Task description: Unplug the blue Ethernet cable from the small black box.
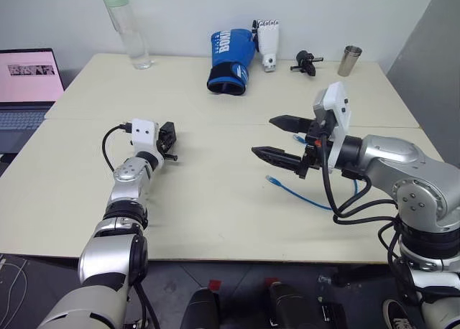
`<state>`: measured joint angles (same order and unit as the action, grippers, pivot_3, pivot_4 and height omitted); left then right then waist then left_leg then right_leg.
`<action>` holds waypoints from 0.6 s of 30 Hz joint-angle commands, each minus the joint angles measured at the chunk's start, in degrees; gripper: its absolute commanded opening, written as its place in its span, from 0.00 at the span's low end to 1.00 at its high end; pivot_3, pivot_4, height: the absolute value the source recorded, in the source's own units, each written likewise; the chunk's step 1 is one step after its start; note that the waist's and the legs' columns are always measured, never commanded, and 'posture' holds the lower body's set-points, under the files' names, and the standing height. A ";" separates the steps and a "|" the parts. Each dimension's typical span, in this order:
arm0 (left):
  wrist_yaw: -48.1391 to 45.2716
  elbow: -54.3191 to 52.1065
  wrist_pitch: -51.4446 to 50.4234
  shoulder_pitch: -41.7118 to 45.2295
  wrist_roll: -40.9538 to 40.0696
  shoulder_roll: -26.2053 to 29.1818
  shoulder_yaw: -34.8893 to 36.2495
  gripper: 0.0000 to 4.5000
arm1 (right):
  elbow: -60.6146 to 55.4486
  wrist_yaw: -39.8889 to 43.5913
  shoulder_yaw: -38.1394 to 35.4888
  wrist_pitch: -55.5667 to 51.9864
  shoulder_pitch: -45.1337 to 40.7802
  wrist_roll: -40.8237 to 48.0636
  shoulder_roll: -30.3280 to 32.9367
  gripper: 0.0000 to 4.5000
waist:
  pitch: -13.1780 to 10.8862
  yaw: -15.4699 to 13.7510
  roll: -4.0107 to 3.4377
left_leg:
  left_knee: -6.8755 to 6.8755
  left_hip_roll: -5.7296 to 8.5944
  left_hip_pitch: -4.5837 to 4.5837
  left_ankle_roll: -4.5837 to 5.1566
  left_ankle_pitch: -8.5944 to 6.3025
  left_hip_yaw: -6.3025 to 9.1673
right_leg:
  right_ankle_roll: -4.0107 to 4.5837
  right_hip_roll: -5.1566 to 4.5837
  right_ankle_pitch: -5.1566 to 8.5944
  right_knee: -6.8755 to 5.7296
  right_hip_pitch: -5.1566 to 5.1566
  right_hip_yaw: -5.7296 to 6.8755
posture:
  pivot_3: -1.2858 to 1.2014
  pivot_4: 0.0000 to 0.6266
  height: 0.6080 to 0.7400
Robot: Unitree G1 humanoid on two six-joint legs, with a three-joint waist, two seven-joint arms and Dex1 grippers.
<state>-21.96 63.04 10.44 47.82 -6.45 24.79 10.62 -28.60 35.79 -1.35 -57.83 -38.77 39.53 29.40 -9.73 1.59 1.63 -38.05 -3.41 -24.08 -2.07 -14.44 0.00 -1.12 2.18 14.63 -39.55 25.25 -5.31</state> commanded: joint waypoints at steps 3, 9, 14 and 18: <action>-1.56 -2.18 -0.21 0.55 -1.19 1.97 1.44 0.60 | -1.29 -0.54 -0.86 1.22 0.44 0.68 0.56 1.00 | 0.00 0.00 0.00 | 0.01 0.00 -0.02 0.00 0.00 0.01 | 0.00 0.00 0.00 0.01 0.01 0.02 | 0.52 0.24 1.00; -5.13 -8.36 -5.29 0.03 -1.91 4.27 1.59 0.89 | -2.18 -1.18 -1.04 0.70 1.28 1.47 0.40 1.00 | 0.00 0.02 0.00 | 0.02 -0.01 -0.02 0.00 0.00 0.01 | 0.00 0.00 0.00 0.01 0.01 0.01 | 0.52 0.24 1.00; -12.44 -21.26 -18.78 -1.51 -1.65 8.52 -1.69 1.00 | -3.06 -0.84 -1.46 0.13 3.13 2.17 2.11 1.00 | 0.00 0.06 0.00 | 0.02 -0.02 -0.01 -0.01 0.00 0.02 | 0.00 0.01 0.00 0.02 0.00 0.02 | 0.52 0.24 1.00; -24.98 -34.45 -29.39 -3.81 -2.28 15.34 -6.62 1.00 | -2.21 2.71 -2.57 0.83 6.26 0.75 9.22 1.00 | 0.00 0.08 0.00 | 0.03 -0.01 -0.03 -0.01 0.00 0.01 | 0.00 0.01 0.01 0.04 0.01 0.01 | 0.52 0.24 1.00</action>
<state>-41.10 35.67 -14.65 44.13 -7.85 37.21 5.68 -29.84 36.79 -1.45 -57.97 -32.99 40.53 36.51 -9.73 1.67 1.63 -38.00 -3.43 -24.10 -2.08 -14.43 0.00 -1.12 2.19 14.64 -39.49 25.25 -5.31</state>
